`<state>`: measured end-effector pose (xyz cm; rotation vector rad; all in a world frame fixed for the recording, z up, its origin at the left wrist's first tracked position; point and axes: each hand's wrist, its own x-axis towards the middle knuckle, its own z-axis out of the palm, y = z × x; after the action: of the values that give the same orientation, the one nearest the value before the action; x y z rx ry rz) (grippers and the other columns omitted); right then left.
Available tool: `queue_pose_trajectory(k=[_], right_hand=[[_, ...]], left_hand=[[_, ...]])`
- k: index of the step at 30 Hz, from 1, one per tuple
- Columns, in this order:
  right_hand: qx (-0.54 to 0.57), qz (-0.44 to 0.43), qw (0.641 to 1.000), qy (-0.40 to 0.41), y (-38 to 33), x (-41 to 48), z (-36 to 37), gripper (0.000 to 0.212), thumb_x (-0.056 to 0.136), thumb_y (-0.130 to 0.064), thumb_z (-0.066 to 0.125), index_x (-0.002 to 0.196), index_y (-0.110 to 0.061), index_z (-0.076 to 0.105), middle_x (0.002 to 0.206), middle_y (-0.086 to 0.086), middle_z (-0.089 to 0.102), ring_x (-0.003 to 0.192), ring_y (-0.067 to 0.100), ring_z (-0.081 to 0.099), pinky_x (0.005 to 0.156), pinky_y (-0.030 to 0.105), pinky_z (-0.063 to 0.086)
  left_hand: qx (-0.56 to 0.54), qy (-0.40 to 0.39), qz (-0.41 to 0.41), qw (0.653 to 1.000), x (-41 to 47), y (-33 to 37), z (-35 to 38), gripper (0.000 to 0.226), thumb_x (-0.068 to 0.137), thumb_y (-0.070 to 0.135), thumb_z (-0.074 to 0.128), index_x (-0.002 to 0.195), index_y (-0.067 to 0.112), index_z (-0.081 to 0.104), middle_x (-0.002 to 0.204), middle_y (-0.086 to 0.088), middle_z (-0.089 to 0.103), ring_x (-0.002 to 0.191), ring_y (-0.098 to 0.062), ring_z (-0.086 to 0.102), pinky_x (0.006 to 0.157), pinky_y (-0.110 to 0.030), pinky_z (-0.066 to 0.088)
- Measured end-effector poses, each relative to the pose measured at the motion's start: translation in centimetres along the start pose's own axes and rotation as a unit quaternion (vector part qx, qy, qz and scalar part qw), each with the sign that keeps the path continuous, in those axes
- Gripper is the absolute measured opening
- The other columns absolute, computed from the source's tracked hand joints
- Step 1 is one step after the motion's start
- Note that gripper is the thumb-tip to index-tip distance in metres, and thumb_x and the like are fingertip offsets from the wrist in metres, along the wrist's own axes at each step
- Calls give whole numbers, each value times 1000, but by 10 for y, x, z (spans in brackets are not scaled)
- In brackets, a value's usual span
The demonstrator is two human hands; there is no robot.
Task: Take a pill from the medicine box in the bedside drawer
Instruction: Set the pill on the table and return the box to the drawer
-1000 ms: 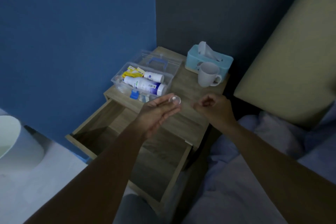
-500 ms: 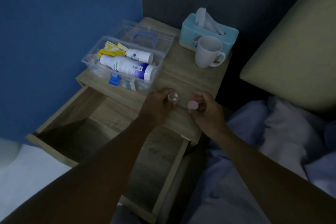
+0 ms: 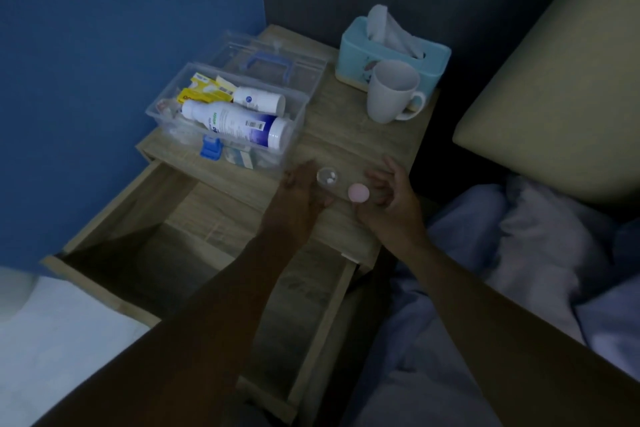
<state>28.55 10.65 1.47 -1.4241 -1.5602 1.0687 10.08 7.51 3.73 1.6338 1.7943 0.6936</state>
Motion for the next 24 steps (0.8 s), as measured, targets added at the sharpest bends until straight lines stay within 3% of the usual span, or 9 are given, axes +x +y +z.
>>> queue_pose_trajectory(k=[4, 8, 10, 13, 15, 19, 24], right_hand=[[-3, 3, 1000, -14, 1, -3, -2, 96, 68, -3, 84, 149, -23, 35, 133, 0, 57, 120, 10, 55, 91, 11, 46], [-10, 15, 1000, -12, -4, -7, -5, 81, 75, -7, 79, 145, -22, 42, 135, 3, 58, 122, 16, 57, 100, 28, 49], [-75, -23, 997, 10, -9, -3, -13, 66, 80, -12, 77, 140, -15, 50, 133, 6, 60, 120, 18, 59, 100, 31, 49], [-157, -110, 979, 70, -21, 12, -31, 45, 86, 2, 62, 131, -3, 57, 126, 17, 62, 117, 30, 61, 101, 42, 49], [-193, -151, 966, 88, -33, 29, -42, 42, 88, 6, 52, 130, 0, 56, 124, 20, 60, 116, 35, 58, 101, 44, 46], [-224, -147, 961, 68, -60, 78, -50, 50, 93, -2, 55, 141, -3, 44, 140, 17, 51, 131, 29, 47, 109, 46, 40], [-305, -53, 949, 54, -73, 124, -36, 90, 92, -31, 62, 157, -8, 4, 164, 14, 11, 152, 33, 10, 122, 50, 21]], left_hand=[[105, -31, 8, 994, -21, -11, -4, 65, 97, 29, 53, 153, 8, 27, 162, -14, 23, 152, -24, 15, 124, -38, 18], [207, -30, 56, 976, -38, -18, -3, 62, 102, 34, 38, 155, 6, 21, 164, -15, 15, 153, -26, 11, 124, -38, 14], [227, -24, 58, 972, -44, -18, -1, 62, 102, 33, 34, 155, 4, 19, 164, -16, 16, 153, -27, 12, 125, -37, 11], [256, -38, 50, 965, -45, -17, 1, 62, 103, 35, 28, 156, 7, 11, 166, -14, 9, 154, -25, 6, 125, -36, 8], [264, -54, 44, 962, -41, -17, -1, 63, 103, 35, 27, 156, 8, 7, 166, -13, 6, 154, -24, 4, 125, -36, 8], [286, -91, 41, 953, -35, -13, -6, 67, 102, 34, 32, 156, 6, 2, 166, -15, 3, 154, -26, 4, 125, -37, 9], [298, -96, 42, 949, -36, -12, -8, 69, 102, 36, 33, 156, 8, 1, 166, -13, 2, 154, -24, 3, 125, -38, 12]])
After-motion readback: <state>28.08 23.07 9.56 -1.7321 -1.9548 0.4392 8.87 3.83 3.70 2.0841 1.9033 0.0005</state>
